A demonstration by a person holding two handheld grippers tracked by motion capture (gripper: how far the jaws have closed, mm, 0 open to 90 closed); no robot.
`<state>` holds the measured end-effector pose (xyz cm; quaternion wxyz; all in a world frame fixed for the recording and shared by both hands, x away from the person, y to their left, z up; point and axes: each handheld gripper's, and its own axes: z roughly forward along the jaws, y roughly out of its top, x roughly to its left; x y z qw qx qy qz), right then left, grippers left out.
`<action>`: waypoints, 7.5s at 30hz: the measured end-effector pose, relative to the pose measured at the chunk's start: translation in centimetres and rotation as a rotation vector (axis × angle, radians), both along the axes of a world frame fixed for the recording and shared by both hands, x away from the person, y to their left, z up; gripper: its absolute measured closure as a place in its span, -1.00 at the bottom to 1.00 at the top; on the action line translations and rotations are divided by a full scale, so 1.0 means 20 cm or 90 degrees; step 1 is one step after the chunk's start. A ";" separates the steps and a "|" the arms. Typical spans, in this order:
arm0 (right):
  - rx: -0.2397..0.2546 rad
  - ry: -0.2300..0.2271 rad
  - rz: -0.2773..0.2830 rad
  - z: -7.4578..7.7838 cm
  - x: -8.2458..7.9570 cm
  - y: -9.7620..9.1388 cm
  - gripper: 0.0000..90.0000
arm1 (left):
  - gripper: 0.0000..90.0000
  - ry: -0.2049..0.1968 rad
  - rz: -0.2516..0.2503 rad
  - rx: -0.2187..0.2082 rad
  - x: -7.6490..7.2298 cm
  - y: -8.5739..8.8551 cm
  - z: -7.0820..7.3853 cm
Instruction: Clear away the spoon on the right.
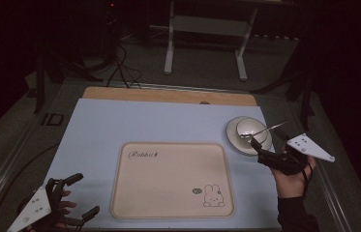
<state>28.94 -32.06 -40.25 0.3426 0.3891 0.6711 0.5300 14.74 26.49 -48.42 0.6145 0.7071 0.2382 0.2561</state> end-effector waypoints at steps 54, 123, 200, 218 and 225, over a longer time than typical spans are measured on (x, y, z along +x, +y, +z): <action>0.224 0.277 -0.193 -0.20 0.65 -0.61 -0.26 | -1.00 0.004 -0.008 0.015 0.00 -0.02 -0.01; 0.070 0.159 -0.042 0.24 0.61 -0.37 0.99 | -1.00 0.003 -0.012 0.019 -0.01 -0.03 -0.01; -0.151 0.129 0.525 0.28 0.19 0.48 0.98 | -1.00 0.001 -0.025 0.029 -0.02 -0.04 -0.01; -0.141 0.211 0.663 0.05 0.12 0.63 0.98 | -1.00 -0.002 -0.025 0.035 -0.02 -0.04 -0.01; -0.146 0.251 0.683 -0.05 0.11 0.69 0.98 | -1.00 -0.001 -0.024 0.033 -0.02 -0.04 -0.01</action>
